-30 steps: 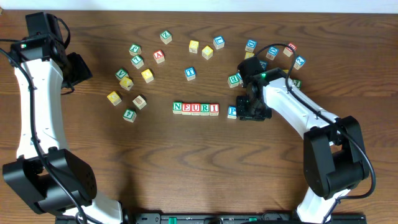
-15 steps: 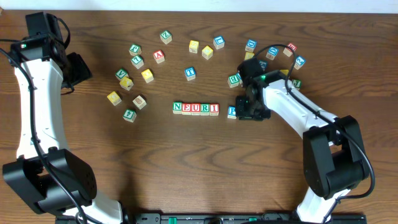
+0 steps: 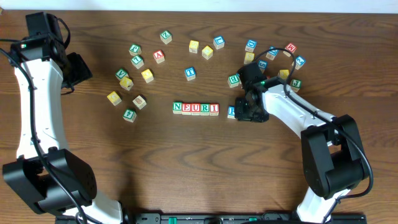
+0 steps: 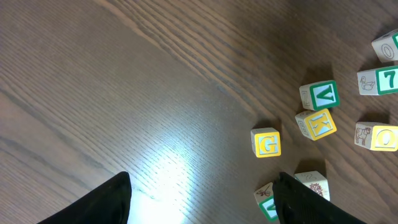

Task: Spell out NEURIPS
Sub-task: 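Open the right gripper to release the P block right of I, then push the P block leftward against the I block with the right gripper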

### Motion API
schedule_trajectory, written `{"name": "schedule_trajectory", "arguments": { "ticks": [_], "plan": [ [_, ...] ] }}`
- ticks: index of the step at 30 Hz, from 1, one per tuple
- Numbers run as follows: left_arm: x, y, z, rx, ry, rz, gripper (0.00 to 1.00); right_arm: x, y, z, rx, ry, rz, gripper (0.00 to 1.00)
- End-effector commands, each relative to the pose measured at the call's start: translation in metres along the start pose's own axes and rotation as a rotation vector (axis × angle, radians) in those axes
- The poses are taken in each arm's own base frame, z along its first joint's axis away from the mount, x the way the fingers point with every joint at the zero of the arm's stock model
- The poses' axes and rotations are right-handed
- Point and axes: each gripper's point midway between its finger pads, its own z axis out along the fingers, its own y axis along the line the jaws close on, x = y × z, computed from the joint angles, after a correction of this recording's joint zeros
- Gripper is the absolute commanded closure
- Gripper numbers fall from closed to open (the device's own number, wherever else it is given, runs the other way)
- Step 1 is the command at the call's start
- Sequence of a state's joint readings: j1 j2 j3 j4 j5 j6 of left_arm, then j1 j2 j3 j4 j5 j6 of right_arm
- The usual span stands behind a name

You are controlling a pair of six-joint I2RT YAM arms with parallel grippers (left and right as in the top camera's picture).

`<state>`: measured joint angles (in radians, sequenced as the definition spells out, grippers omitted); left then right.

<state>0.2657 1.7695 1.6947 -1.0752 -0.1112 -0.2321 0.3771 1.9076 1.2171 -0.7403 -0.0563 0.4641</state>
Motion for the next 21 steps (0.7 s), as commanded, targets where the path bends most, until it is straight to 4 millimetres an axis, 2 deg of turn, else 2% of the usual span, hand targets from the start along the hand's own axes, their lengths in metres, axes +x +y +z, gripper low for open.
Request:
{"name": "schedule_trajectory", "arguments": {
  "ticks": [1, 21],
  "plan": [
    [-0.002, 0.003, -0.001, -0.013, -0.005, -0.001, 0.28, 0.004, 0.0, 0.006, 0.001, 0.016, 0.012, 0.69],
    [-0.002, 0.003, -0.001, -0.013, -0.005, -0.001, 0.28, -0.001, 0.014, 0.008, -0.06, 0.001, 0.004, 0.69]
  ]
}}
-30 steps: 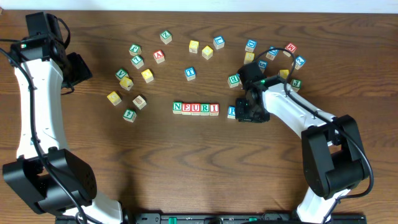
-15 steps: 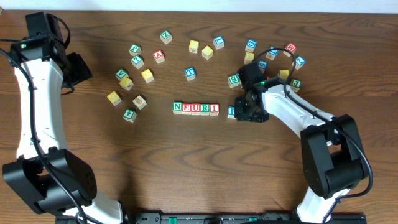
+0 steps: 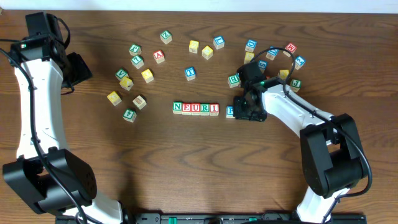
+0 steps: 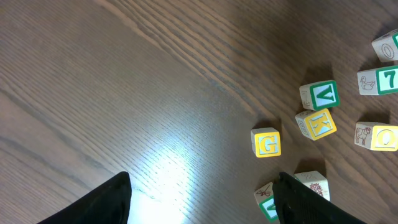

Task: Spell out NEURIPS
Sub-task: 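Push the P block leftward against the I block with the right gripper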

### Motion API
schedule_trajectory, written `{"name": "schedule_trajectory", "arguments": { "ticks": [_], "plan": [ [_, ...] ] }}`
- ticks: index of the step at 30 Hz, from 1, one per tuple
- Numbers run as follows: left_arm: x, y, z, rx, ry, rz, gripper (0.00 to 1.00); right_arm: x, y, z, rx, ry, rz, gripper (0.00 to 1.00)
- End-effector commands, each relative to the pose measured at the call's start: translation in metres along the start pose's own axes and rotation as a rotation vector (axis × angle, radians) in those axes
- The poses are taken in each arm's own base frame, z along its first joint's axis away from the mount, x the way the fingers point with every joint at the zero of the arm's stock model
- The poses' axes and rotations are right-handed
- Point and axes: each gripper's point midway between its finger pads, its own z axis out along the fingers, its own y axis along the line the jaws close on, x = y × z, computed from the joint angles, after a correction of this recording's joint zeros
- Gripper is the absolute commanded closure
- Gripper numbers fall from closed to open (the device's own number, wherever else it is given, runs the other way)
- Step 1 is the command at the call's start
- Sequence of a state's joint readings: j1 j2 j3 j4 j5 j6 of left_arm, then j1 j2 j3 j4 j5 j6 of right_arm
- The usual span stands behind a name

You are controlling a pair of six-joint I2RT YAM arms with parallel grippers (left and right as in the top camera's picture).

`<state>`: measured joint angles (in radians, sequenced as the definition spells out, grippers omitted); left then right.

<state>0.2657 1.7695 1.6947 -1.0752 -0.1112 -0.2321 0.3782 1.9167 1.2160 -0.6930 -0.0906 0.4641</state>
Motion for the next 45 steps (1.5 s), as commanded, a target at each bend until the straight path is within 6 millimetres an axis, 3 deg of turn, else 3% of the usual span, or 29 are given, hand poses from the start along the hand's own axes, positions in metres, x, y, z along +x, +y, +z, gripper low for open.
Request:
{"name": "schedule_trajectory", "arguments": {
  "ticks": [1, 45],
  "plan": [
    [-0.002, 0.003, -0.001, -0.013, -0.005, -0.001, 0.28, 0.004, 0.005, 0.005, -0.016, 0.017, 0.008, 0.69],
    [-0.002, 0.003, -0.001, -0.013, -0.005, -0.001, 0.28, -0.003, 0.025, 0.007, -0.071, -0.025, -0.011, 0.71]
  ]
}}
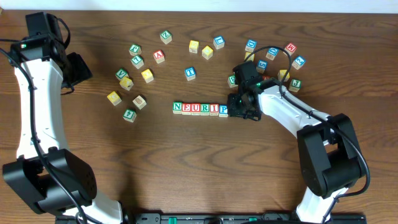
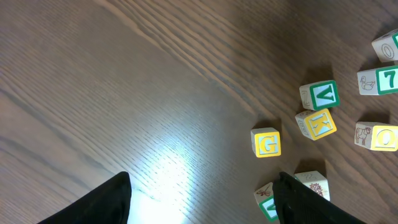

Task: Spell out NEURIPS
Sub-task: 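Push the P block leftward against the I block with the right gripper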

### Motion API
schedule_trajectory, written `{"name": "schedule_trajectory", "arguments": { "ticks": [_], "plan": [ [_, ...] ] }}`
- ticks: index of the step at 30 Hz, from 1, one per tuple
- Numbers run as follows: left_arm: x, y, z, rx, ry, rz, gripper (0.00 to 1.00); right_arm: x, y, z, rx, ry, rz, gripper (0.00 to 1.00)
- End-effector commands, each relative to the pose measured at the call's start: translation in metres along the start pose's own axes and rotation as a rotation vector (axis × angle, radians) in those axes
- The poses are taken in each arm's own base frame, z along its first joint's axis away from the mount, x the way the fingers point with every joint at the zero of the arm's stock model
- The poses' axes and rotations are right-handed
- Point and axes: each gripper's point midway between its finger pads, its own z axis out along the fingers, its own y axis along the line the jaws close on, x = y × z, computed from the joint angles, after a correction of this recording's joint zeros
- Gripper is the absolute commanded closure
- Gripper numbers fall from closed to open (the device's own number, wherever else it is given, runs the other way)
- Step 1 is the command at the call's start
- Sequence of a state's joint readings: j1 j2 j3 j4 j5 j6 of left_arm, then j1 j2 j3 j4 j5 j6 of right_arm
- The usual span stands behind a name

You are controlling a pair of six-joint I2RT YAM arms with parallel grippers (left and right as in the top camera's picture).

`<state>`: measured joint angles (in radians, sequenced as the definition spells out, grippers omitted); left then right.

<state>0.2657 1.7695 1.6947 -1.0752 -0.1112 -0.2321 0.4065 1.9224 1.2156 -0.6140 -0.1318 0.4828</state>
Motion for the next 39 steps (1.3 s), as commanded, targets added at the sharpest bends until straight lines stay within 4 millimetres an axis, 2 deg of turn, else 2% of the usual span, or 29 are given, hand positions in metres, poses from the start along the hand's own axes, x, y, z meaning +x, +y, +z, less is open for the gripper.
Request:
{"name": "schedule_trajectory", "arguments": {
  "ticks": [1, 10, 17, 29, 39],
  "plan": [
    [-0.003, 0.003, -0.001, -0.013, -0.006, -0.001, 0.28, 0.005, 0.001, 0.005, 0.002, 0.015, 0.006, 0.72],
    [-0.002, 0.003, -0.001, -0.013, -0.005, -0.001, 0.28, 0.0, -0.003, -0.012, 0.053, 0.028, -0.002, 0.79],
    [-0.002, 0.003, -0.001, -0.013, -0.005, -0.001, 0.28, 0.02, -0.009, -0.015, 0.089, 0.108, 0.004, 0.78],
    [-0.002, 0.003, -0.001, -0.013, -0.005, -0.001, 0.28, 0.038, 0.014, -0.012, 0.077, 0.137, -0.035, 0.77],
    [-0.002, 0.003, -0.001, -0.013, -0.005, -0.001, 0.28, 0.037, 0.018, -0.009, 0.076, 0.117, -0.041, 0.84]
  ]
}}
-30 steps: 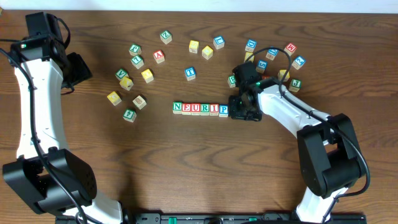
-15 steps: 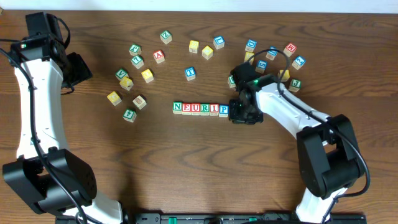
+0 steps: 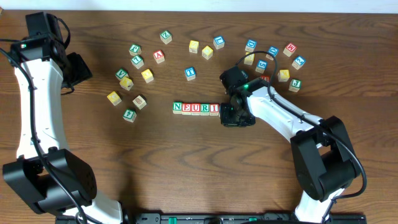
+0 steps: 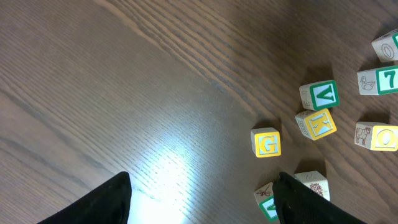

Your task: Spell out NEURIPS

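Observation:
A row of letter blocks reading N E U R I (image 3: 196,108) lies at the table's middle. My right gripper (image 3: 235,116) sits low right at the row's right end, just past the I block (image 3: 214,109). It covers the spot beside the I; no blue P block shows there. Its jaws are hidden from above. My left gripper (image 4: 202,202) hangs open and empty over bare wood at the far left, also seen as the left gripper (image 3: 78,68) from overhead. Which loose block is the S cannot be read.
Loose blocks are scattered behind the row: a left cluster with a green V (image 4: 323,95), yellow K (image 4: 317,124) and yellow G (image 4: 267,143), a blue block (image 3: 190,73) mid-back, and several more at the back right (image 3: 273,59).
My right gripper has shifted left and a little nearer, and now covers the blue P block that showed next to the I. The left arm has not moved.
The row read NEURI with a blue block a gap to its right, half under my right gripper. At the last earlier moment the P stood against the I, with the gripper at its right. Now the gripper sits over that spot.

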### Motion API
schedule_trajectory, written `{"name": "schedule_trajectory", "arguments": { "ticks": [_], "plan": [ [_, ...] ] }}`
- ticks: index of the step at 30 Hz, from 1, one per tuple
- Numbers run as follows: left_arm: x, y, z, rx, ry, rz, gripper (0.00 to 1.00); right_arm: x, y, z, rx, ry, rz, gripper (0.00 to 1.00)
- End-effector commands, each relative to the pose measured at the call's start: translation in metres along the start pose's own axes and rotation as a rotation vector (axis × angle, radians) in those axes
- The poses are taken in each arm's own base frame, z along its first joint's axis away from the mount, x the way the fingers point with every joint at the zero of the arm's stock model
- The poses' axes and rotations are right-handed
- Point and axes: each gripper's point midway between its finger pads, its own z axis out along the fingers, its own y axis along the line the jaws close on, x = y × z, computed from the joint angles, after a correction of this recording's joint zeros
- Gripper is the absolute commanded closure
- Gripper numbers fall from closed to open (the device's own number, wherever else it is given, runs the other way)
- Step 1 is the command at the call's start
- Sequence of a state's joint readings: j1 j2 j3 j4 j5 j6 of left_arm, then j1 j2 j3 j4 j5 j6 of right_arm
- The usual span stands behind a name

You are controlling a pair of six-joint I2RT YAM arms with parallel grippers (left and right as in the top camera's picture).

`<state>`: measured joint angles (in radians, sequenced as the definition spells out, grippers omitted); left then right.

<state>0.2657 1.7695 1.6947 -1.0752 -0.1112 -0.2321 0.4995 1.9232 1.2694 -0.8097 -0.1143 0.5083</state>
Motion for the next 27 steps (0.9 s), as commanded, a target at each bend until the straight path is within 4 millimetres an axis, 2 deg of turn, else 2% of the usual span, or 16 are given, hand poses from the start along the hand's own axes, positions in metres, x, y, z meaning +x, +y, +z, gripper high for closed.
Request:
{"name": "schedule_trajectory", "arguments": {
  "ticks": [1, 27],
  "plan": [
    [-0.002, 0.003, -0.001, -0.013, -0.005, -0.001, 0.28, -0.004, 0.003, 0.0, 0.002, -0.02, 0.007, 0.85],
    [-0.002, 0.003, -0.001, -0.013, -0.005, -0.001, 0.28, -0.017, 0.008, 0.009, -0.017, -0.065, 0.006, 0.86]
  ]
}}
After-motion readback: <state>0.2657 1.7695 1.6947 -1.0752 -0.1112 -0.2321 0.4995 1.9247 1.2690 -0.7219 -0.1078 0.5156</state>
